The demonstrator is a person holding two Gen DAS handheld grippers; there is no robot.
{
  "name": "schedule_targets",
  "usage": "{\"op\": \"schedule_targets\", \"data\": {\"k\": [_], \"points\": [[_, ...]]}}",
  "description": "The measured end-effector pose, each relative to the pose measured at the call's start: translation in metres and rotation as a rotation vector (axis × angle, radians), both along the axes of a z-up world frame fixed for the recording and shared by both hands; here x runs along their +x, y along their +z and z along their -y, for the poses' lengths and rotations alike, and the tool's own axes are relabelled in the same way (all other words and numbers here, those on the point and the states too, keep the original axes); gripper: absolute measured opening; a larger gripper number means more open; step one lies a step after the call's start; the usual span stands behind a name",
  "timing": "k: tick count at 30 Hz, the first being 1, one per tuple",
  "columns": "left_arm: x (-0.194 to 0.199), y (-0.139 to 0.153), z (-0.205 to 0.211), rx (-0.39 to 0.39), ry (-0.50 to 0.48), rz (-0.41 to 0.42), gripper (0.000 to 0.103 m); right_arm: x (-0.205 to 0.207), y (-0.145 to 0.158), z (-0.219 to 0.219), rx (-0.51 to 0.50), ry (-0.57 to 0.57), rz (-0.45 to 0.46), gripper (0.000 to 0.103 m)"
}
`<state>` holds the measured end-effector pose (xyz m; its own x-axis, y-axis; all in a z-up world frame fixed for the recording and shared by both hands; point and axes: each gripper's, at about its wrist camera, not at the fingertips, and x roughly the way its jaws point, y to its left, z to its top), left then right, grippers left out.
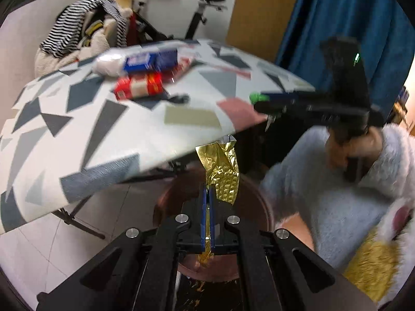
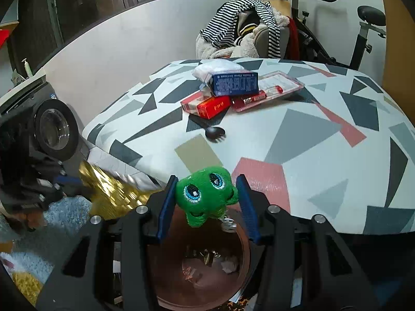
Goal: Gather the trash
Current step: 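Carry the gold foil and frog keychain over the brown bin with both grippers, then open both grippers to drop the gold foil and frog keychain into the bin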
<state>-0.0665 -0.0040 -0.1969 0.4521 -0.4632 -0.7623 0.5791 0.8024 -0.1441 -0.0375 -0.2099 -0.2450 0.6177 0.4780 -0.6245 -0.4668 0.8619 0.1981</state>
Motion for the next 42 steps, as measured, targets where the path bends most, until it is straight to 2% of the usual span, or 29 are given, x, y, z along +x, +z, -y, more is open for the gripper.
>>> {"op": "schedule_targets", "data": {"k": [8,12,14,15,16,20,22,25,30,34,37,42], "points": [[0.024,-0.051,0.033,0.110,-0.070,-0.113,0.002,0.003,-0.008,0.007,0.026,-0.022,-0.018,0.048],[0.034,-0.067,0.045,0.108,-0.069,-0.144,0.004,0.005,-0.011,0.011,0.029,-0.031,-0.027,0.048],[0.036,-0.070,0.046,0.087,-0.063,-0.156,0.020,0.005,-0.012,0.013,0.032,-0.038,-0.032,0.048],[0.036,-0.070,0.047,0.070,-0.061,-0.157,0.035,0.005,-0.012,0.014,0.033,-0.039,-0.032,0.048],[0.035,-0.069,0.046,0.053,-0.057,-0.151,0.044,0.005,-0.012,0.014,0.035,-0.040,-0.031,0.048],[0.031,-0.053,0.033,0.006,-0.021,-0.116,0.054,0.004,-0.015,0.014,0.037,-0.038,-0.037,0.048],[0.028,-0.039,0.018,-0.044,0.024,-0.088,0.063,0.004,-0.016,0.012,0.031,-0.030,-0.042,0.048],[0.025,-0.017,-0.007,-0.110,0.101,-0.048,0.071,0.002,-0.020,-0.001,-0.001,0.028,-0.049,0.048],[0.015,0.017,-0.044,-0.184,0.218,0.040,0.076,-0.005,-0.031,-0.031,-0.090,0.137,-0.059,0.048],[0.004,0.033,-0.059,-0.209,0.279,0.095,0.082,-0.006,-0.048,-0.053,-0.151,0.199,-0.104,0.048],[-0.006,0.032,-0.067,-0.197,0.307,0.124,0.085,-0.005,-0.062,-0.065,-0.177,0.222,-0.141,0.048],[-0.012,0.019,-0.073,-0.192,0.320,0.109,0.085,-0.002,-0.082,-0.073,-0.181,0.227,-0.210,0.048]]}}
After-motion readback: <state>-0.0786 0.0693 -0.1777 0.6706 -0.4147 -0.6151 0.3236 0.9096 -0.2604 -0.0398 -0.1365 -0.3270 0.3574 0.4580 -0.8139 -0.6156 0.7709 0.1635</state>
